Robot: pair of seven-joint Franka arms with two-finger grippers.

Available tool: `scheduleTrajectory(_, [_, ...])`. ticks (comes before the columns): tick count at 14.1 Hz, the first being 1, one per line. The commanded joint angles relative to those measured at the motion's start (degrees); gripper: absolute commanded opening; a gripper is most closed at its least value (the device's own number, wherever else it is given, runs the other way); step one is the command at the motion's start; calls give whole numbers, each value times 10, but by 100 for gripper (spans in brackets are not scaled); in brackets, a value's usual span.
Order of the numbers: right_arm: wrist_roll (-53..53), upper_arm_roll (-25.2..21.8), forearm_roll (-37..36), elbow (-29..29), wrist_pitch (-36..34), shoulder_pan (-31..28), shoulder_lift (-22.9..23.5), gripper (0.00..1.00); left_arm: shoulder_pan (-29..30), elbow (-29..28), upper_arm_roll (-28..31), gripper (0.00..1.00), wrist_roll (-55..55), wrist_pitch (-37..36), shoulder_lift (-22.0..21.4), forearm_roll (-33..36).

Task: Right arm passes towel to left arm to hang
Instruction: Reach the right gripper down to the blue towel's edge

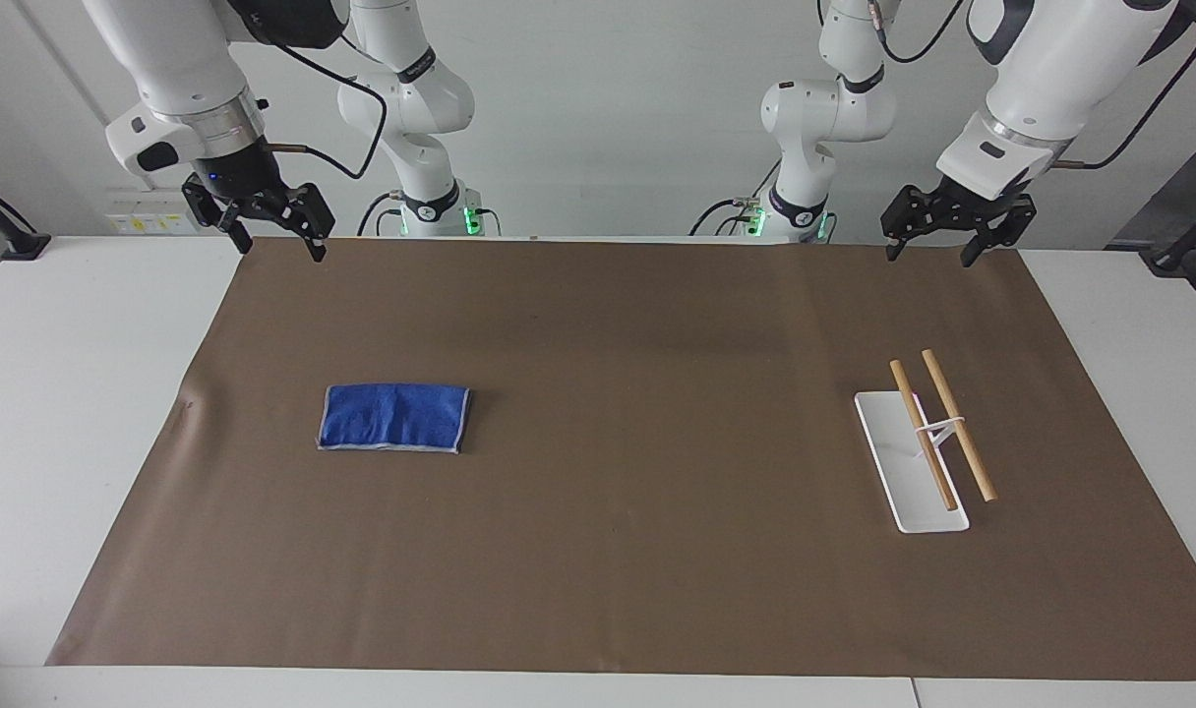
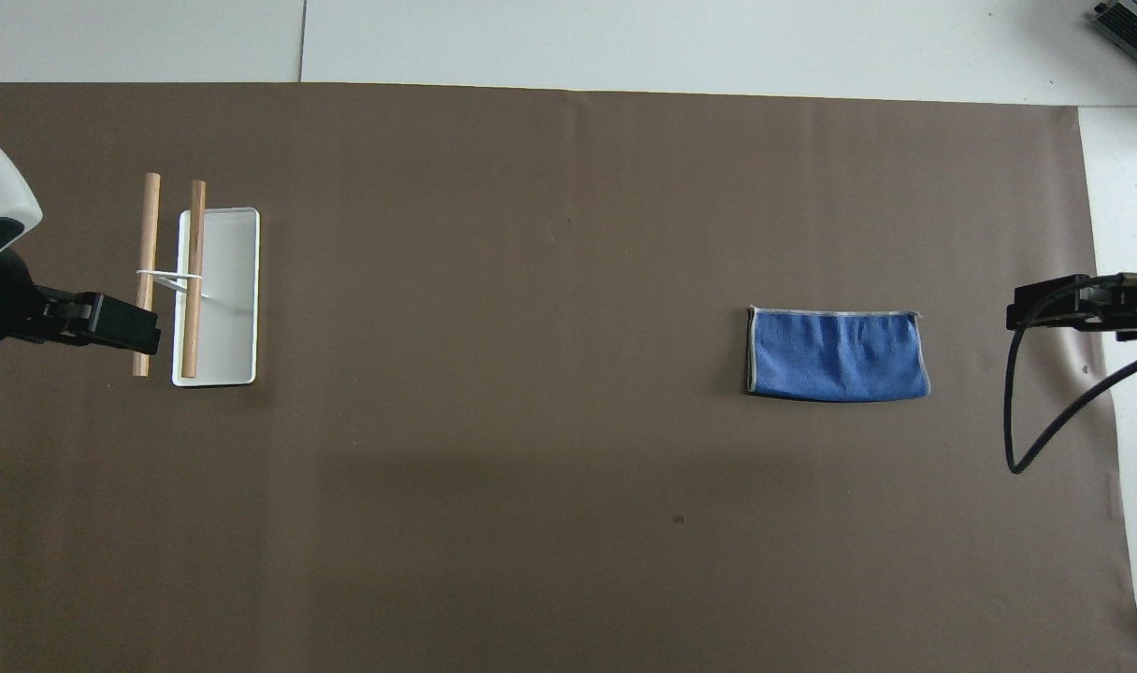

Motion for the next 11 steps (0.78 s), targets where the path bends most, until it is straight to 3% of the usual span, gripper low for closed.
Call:
scheduleTrajectory(1, [7, 3, 5, -89, 67, 0, -42, 100, -4, -12, 5, 100, 6, -6, -14, 10])
scheduleTrajectory(11, [1, 7, 7, -239, 289, 18, 17, 100, -4, -12, 5, 100, 6, -6, -14, 10])
